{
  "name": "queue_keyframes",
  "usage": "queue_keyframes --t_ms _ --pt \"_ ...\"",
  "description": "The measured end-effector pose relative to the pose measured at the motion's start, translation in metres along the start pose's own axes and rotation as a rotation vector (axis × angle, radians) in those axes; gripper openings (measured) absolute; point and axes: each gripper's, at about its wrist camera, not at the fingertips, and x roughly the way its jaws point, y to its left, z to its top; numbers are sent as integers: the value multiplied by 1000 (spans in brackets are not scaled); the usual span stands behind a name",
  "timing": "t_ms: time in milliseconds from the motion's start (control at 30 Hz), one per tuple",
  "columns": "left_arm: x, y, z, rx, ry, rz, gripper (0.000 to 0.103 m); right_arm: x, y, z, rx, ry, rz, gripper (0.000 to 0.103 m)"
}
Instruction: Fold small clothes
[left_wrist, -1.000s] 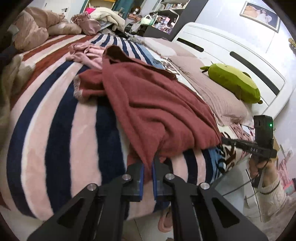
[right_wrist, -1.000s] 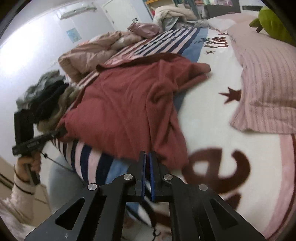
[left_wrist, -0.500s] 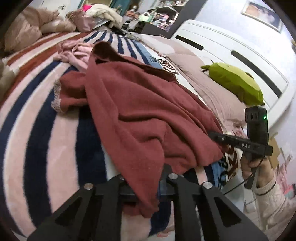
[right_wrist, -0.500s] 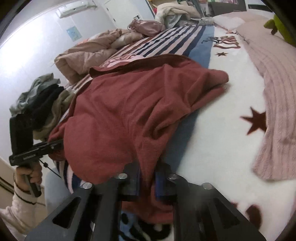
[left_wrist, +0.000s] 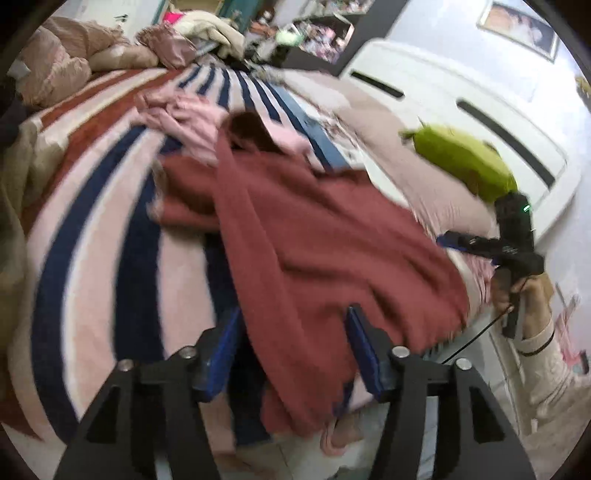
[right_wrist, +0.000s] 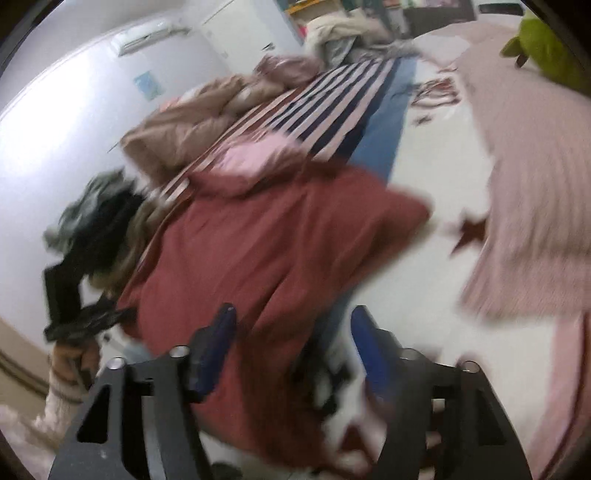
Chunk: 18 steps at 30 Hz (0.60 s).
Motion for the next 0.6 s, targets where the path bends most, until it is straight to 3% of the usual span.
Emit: queue_keyframes --t_ms 67,167,200,233,267,300,433,600 --pt "8 12 18 -20 -9 32 83 12 -14 18 33 -8 -67 64" --pt "32 26 42 -27 13 64 83 45 -24 40 28 23 -105 66" --pt "41 32 50 -37 13 76 83 52 -23 43 15 30 -106 57" --pt "49 36 56 -48 20 65 83 60 -19 47 -14 33 -133 42" --pt "55 38 59 -56 26 47 83 65 -17 51 -48 29 -177 5" --pt "61 40 64 -60 29 21 83 67 -17 57 -82 11 -225 1" --pt "72 35 74 -38 23 4 83 64 -25 76 -135 -46 -348 0" --pt "84 31 81 -42 15 -35 83 69 -35 83 -147 21 -342 1"
